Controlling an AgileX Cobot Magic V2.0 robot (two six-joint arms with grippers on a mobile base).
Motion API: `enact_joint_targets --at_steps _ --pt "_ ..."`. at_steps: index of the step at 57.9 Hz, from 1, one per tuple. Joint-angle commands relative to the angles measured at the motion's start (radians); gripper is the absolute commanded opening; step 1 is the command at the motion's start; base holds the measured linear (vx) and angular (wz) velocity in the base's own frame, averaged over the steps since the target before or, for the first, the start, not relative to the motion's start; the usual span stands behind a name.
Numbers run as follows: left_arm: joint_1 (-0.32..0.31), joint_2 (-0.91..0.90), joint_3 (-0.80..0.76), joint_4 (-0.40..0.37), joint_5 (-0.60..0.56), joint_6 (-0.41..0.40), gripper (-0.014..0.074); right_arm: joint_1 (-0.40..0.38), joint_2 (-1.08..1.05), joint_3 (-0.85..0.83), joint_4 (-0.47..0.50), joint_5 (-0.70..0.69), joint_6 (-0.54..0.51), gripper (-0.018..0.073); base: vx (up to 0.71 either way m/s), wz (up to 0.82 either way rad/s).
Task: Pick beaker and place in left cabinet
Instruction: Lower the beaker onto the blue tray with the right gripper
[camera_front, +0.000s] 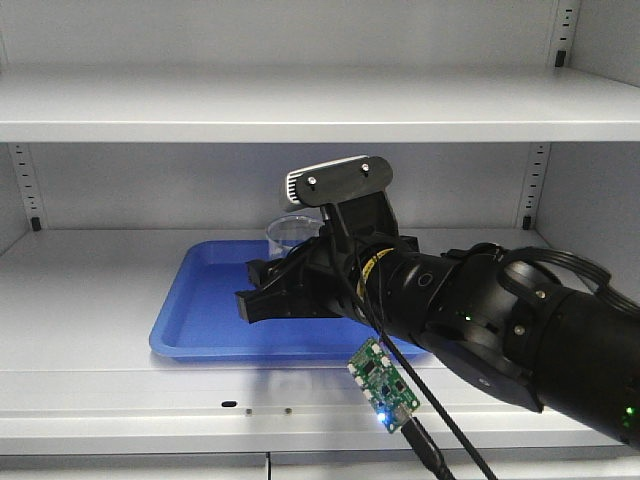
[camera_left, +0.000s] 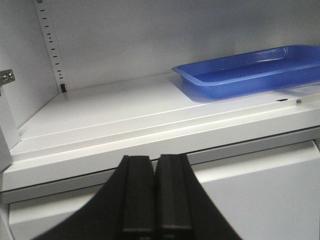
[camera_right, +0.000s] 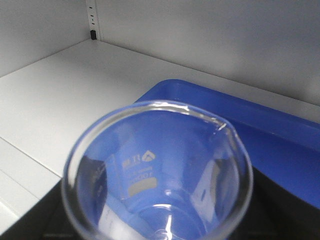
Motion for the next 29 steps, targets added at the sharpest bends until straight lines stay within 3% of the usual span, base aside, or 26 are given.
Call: enact_joint_targets --at_steps 1,13,18,29 --pt "-0.001 -0.019 0.016 -0.003 -0.075 -0.003 0.0001 -0.003 -0.046 -0.034 -0.014 -0.08 -0.001 -0.0004 0.0 -0.01" --pt "-0.001 -0.019 0.016 -0.003 -0.075 -0.003 0.0001 -0.009 -0.034 -0.034 -0.042 -0.1 -0.006 -0.0004 0.0 0.0" --pt "-0.001 -0.019 0.016 -0.003 -0.075 -0.003 0.0001 -0.049 0.0 -0.034 -0.106 -0.148 0.002 -0.0004 0.0 0.0" --pt "-0.001 -0.019 0.016 -0.003 -0.075 -0.003 0.0001 -0.147 0.077 -0.035 -0.09 -0.239 0.096 -0.0004 0.0 0.0"
